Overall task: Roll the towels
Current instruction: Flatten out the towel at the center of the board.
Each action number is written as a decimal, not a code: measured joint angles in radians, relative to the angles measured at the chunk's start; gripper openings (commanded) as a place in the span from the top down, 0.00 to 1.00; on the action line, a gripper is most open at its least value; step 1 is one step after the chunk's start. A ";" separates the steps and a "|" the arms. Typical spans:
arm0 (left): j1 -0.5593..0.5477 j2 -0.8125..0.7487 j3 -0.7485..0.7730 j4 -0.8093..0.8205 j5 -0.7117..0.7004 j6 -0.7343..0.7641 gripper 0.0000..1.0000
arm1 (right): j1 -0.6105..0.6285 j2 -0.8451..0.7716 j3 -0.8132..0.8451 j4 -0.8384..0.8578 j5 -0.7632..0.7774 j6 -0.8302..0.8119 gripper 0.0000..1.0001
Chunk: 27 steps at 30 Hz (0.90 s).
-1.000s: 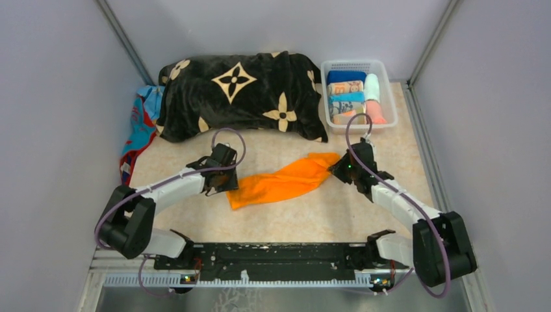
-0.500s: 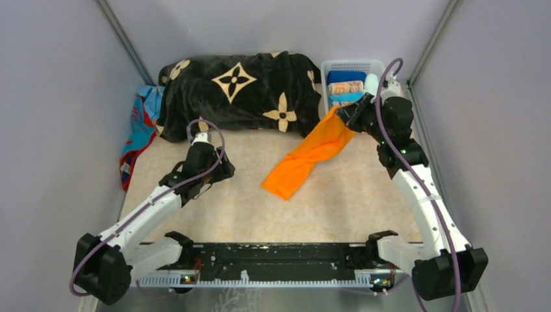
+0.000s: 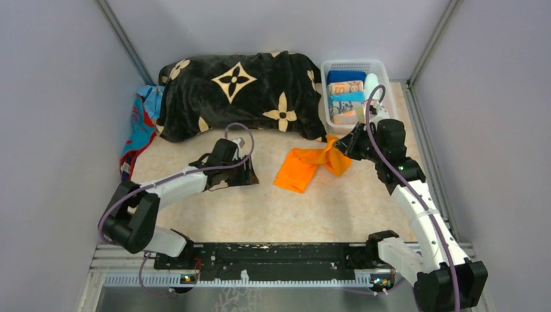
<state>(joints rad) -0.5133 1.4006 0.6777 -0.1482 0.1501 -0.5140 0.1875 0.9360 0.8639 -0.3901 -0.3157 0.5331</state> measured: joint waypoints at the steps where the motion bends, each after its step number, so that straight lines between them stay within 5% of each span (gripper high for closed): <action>1: -0.014 0.024 0.010 0.003 0.009 0.003 0.42 | 0.000 0.000 0.000 0.000 0.005 -0.004 1.00; 13: -0.211 0.281 0.222 0.007 -0.050 0.045 0.51 | 0.000 -0.008 0.002 -0.002 0.071 -0.036 1.00; 27: -0.339 0.407 0.412 -0.144 -0.294 0.074 0.55 | 0.000 -0.008 0.002 -0.002 0.079 -0.050 1.00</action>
<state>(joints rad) -0.8524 1.8076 1.0901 -0.2920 -0.1436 -0.4397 0.1875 0.9276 0.8654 -0.3916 -0.2371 0.4831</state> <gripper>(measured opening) 0.473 0.019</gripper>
